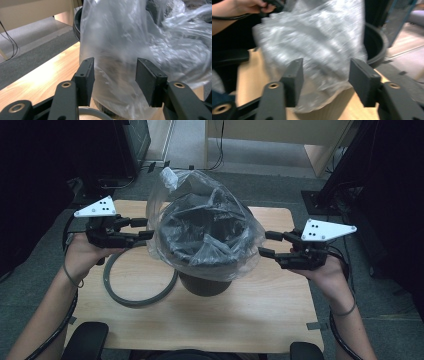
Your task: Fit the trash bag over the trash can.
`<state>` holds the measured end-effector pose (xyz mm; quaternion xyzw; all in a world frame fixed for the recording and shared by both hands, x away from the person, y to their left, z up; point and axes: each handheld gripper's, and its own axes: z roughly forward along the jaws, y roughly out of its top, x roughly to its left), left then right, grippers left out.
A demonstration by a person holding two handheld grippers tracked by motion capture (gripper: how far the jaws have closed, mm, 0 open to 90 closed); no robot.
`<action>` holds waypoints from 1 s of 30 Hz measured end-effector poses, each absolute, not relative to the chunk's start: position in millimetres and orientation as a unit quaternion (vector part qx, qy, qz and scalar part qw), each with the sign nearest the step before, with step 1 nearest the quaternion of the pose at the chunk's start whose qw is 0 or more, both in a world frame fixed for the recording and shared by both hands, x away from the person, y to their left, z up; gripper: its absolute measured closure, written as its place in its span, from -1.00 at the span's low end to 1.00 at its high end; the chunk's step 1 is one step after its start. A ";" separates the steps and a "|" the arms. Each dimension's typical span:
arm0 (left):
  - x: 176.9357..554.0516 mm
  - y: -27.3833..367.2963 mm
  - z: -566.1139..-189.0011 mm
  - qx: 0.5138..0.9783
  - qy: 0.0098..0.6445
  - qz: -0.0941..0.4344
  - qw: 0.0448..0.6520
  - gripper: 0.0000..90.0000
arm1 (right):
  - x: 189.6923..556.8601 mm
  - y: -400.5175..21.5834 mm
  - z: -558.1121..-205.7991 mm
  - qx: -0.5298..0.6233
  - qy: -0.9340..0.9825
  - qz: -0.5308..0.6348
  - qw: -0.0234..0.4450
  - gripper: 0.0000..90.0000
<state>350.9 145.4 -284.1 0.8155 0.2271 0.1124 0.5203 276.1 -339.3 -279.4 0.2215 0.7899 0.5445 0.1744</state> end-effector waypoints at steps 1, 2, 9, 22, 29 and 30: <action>352.8 143.6 -284.5 0.817 0.227 0.115 0.518 0.06 | 279.0 -338.8 -278.9 0.226 0.788 0.541 0.186 -0.15; 355.4 141.4 -285.4 0.818 0.229 0.118 0.514 0.06 | 281.9 -338.0 -278.4 0.233 0.786 0.537 0.197 -0.17; 370.7 136.0 -294.2 0.823 0.253 0.102 0.499 0.48 | 301.4 -329.6 -283.4 0.241 0.795 0.534 0.158 0.43; 380.1 123.5 -300.3 0.836 0.261 0.090 0.475 1.00 | 314.5 -347.1 -291.1 0.274 0.794 0.524 0.140 0.99; 386.3 127.2 -303.4 0.837 0.275 0.105 0.460 1.00 | 324.3 -356.1 -303.9 0.304 0.795 0.501 0.156 0.99; 387.9 128.6 -304.3 0.837 0.279 0.104 0.459 1.00 | 326.2 -357.5 -304.9 0.310 0.793 0.500 0.161 0.99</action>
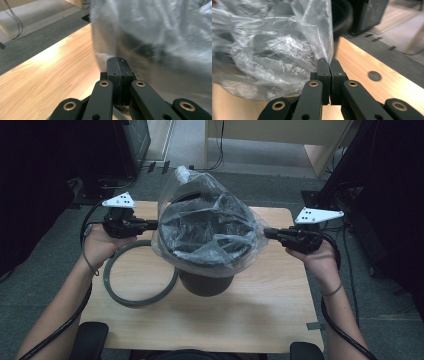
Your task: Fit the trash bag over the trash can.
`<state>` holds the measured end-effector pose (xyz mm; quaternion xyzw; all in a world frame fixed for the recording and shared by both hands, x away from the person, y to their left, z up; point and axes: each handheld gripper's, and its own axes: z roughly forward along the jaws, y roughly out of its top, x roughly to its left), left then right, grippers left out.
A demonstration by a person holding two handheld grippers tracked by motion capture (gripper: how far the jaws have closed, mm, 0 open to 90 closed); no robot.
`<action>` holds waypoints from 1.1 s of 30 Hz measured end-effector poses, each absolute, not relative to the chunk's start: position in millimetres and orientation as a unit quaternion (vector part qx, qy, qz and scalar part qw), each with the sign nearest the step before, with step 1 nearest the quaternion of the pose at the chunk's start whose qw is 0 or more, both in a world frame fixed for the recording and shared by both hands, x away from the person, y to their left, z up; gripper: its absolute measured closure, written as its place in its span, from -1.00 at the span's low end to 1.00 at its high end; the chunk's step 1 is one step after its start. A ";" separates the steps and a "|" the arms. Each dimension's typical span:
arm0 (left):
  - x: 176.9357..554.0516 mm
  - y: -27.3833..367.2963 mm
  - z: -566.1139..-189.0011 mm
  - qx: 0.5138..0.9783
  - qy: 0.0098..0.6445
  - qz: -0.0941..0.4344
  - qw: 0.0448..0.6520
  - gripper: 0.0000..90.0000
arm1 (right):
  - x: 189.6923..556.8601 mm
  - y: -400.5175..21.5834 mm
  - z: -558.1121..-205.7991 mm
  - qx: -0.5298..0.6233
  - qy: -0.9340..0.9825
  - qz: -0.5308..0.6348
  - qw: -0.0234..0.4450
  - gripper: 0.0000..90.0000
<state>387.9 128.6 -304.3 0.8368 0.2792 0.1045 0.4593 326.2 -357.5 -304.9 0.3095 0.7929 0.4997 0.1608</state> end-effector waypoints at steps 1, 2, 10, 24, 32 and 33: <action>389.6 130.1 -305.2 0.836 0.283 0.108 0.458 1.00 | 328.3 -359.1 -305.9 0.316 0.790 0.499 0.162 0.99; 391.3 131.6 -306.0 0.835 0.287 0.107 0.457 1.00 | 330.7 -360.4 -306.8 0.321 0.788 0.500 0.162 0.99; 394.0 141.2 -304.3 0.822 0.289 0.093 0.482 0.99 | 340.7 -359.1 -309.0 0.333 0.775 0.513 0.158 0.75; 385.7 141.3 -262.9 0.814 0.219 0.093 0.529 -0.08 | 324.6 -362.0 -270.7 0.274 0.755 0.573 0.165 -0.05; 404.6 127.1 -275.8 0.824 0.234 0.033 0.514 -0.08 | 345.3 -344.5 -269.7 0.275 0.764 0.565 0.145 -0.20; 407.3 128.5 -277.5 0.819 0.242 0.016 0.519 -0.06 | 347.8 -343.4 -272.0 0.277 0.767 0.562 0.140 -0.20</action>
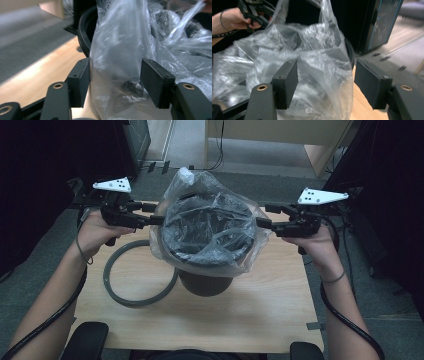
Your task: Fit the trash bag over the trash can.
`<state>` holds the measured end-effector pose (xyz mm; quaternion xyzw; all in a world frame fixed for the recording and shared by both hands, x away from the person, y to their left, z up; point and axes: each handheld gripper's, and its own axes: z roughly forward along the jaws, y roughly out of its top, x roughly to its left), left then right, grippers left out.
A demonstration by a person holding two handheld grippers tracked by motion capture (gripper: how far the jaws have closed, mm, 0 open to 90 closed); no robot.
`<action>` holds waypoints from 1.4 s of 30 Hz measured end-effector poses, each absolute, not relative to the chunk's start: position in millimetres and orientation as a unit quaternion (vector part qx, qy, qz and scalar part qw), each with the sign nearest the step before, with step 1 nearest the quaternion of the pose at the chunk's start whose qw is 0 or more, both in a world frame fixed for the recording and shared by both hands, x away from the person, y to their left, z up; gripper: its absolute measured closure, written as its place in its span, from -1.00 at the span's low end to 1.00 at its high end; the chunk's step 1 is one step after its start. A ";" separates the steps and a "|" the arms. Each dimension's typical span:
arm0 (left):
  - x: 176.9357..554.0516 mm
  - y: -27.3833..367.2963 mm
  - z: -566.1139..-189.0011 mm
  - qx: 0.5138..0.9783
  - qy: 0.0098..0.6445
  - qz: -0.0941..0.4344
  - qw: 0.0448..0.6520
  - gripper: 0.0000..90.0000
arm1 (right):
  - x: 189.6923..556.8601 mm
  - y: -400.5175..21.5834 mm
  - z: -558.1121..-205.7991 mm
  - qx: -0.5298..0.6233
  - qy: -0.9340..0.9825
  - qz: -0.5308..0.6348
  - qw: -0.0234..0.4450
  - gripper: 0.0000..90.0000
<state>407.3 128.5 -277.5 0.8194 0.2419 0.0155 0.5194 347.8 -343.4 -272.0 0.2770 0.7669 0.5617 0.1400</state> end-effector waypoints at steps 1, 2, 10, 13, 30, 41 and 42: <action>408.3 129.4 -278.0 0.817 0.246 0.010 0.522 0.02 | 351.3 -341.6 -276.2 0.281 0.772 0.555 0.131 -0.14; 408.4 130.4 -278.3 0.814 0.247 0.007 0.526 0.11 | 352.7 -341.0 -278.8 0.282 0.774 0.551 0.130 -0.02; 402.6 131.3 -272.6 0.822 0.240 -0.003 0.516 0.99 | 354.8 -338.1 -284.3 0.285 0.782 0.543 0.115 0.90; 403.3 135.2 -271.1 0.821 0.250 0.016 0.512 1.00 | 355.6 -339.6 -279.6 0.285 0.781 0.543 0.122 0.97; 421.6 150.9 -284.9 0.821 0.297 0.062 0.484 1.00 | 369.7 -350.9 -283.4 0.314 0.780 0.515 0.167 1.00; 418.6 147.8 -258.8 0.804 0.256 0.057 0.534 0.22 | 354.9 -355.5 -265.0 0.280 0.767 0.554 0.159 0.31; 419.9 146.6 -256.6 0.802 0.253 0.058 0.537 0.16 | 354.5 -356.1 -262.7 0.279 0.763 0.562 0.155 0.24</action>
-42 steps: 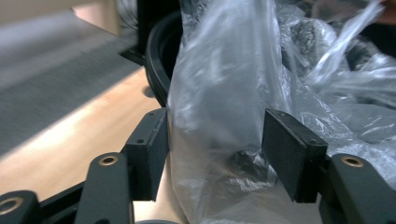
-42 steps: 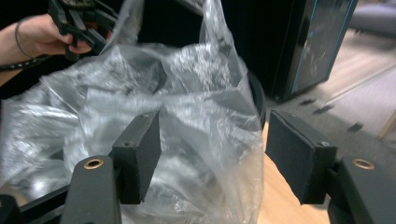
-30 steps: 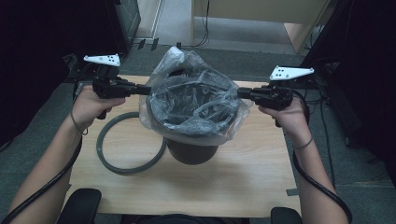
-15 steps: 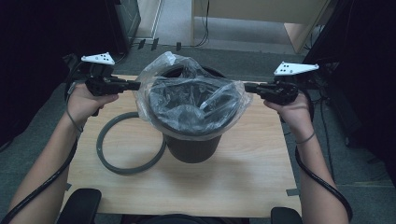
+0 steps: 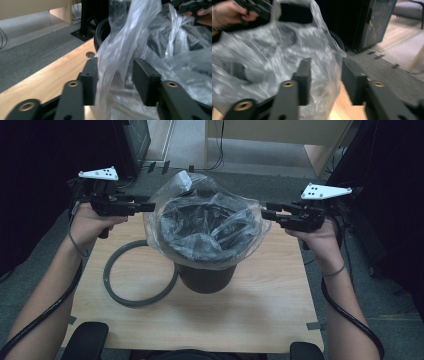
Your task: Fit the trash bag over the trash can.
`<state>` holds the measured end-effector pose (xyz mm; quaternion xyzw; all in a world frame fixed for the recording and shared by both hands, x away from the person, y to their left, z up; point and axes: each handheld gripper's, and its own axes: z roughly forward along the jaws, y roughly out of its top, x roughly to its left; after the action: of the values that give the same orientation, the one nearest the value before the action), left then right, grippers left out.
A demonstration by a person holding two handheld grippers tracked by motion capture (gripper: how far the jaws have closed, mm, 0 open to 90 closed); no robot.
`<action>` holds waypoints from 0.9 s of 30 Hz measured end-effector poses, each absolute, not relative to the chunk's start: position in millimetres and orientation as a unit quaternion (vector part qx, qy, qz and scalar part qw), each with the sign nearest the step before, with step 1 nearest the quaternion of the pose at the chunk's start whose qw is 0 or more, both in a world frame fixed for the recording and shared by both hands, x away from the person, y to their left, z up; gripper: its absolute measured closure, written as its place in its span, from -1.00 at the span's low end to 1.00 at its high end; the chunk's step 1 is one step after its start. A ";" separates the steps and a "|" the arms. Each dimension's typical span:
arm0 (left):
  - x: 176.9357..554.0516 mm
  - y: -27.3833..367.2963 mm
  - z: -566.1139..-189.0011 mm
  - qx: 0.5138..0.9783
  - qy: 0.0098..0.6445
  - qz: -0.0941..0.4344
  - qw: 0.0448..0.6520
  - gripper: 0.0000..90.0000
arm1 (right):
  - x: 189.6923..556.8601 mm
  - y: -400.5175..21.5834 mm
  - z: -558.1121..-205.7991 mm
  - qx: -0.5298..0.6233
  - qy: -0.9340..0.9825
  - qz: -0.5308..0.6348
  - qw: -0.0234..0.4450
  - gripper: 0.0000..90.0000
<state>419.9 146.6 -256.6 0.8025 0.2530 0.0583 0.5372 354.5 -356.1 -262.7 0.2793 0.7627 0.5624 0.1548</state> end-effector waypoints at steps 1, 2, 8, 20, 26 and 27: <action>421.5 144.7 -254.8 0.801 0.251 0.055 0.541 0.11 | 354.6 -356.6 -260.6 0.278 0.759 0.570 0.150 0.20; 423.6 142.2 -253.6 0.804 0.249 0.047 0.538 0.08 | 355.3 -356.6 -258.7 0.277 0.755 0.575 0.149 0.15; 437.1 120.1 -260.3 0.830 0.244 0.036 0.500 -0.02 | 374.7 -346.7 -257.6 0.300 0.751 0.572 0.138 0.05; 450.0 101.5 -270.1 0.846 0.229 0.023 0.481 -0.04 | 410.4 -316.2 -272.4 0.299 0.792 0.521 0.111 -0.10; 444.3 96.5 -267.7 0.858 0.236 0.051 0.454 0.34 | 405.3 -308.5 -273.7 0.281 0.821 0.467 0.168 0.69; 443.9 96.8 -265.4 0.856 0.240 0.053 0.454 0.41 | 405.3 -308.6 -272.5 0.283 0.820 0.467 0.169 0.75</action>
<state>443.9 96.8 -265.4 0.8563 0.2401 0.0532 0.4542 405.3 -308.6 -272.5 0.2833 0.8201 0.4674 0.1692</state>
